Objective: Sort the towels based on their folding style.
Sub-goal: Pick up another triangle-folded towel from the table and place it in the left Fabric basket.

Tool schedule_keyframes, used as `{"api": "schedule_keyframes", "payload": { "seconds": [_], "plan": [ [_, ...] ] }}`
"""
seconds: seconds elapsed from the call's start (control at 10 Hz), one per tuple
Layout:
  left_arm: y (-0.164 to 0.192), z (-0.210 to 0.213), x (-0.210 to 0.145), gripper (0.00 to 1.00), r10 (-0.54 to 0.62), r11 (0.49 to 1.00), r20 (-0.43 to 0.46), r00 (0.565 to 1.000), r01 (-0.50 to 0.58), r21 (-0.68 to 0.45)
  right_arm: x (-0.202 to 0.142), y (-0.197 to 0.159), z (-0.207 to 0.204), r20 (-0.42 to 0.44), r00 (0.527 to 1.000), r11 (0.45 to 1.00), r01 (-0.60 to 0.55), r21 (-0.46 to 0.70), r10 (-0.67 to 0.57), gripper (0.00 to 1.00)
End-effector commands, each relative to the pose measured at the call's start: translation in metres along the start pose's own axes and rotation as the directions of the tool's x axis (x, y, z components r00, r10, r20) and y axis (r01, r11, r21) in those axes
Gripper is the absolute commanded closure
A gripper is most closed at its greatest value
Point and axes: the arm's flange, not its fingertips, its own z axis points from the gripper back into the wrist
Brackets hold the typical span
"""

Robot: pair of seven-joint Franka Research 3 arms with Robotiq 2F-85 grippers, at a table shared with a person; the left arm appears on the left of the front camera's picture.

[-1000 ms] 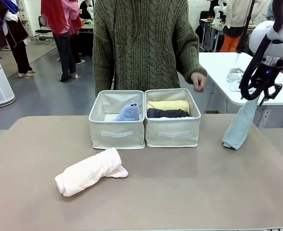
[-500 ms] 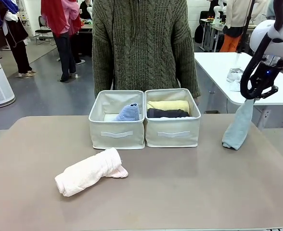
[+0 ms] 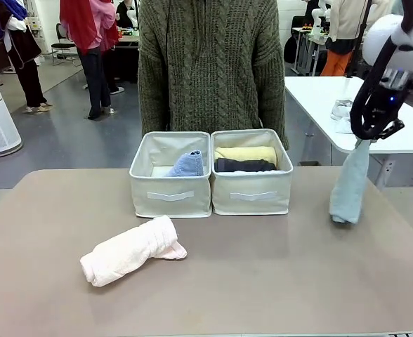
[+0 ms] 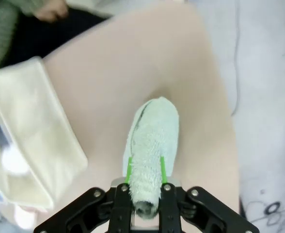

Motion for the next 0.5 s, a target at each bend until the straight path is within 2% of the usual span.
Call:
{"api": "schedule_keyframes", "payload": {
  "seconds": [0.0,0.1,0.2,0.4],
  "plan": [
    [-0.003,0.001,0.001,0.0,-0.004,1.0,-0.011,1.0,0.004,0.002,-0.085,0.02,0.067,0.024,0.969,0.968,-0.244,-0.058,0.246,0.96],
    [-0.003,0.001,0.001,0.0,-0.004,1.0,-0.011,1.0,0.004,0.002,-0.126,0.032,0.099,0.047,0.939,0.938,-0.337,-0.073,0.341,0.96],
    [-0.003,0.001,0.001,0.0,-0.004,1.0,-0.011,1.0,0.004,0.002,-0.168,0.042,0.125,0.068,0.889,0.891,-0.447,-0.075,0.452,0.96],
    [-0.003,0.001,0.001,0.0,-0.004,1.0,-0.011,1.0,0.004,0.002,-0.228,0.053,0.155,0.106,0.793,0.8,-0.595,-0.074,0.599,0.96]
  ]
}}
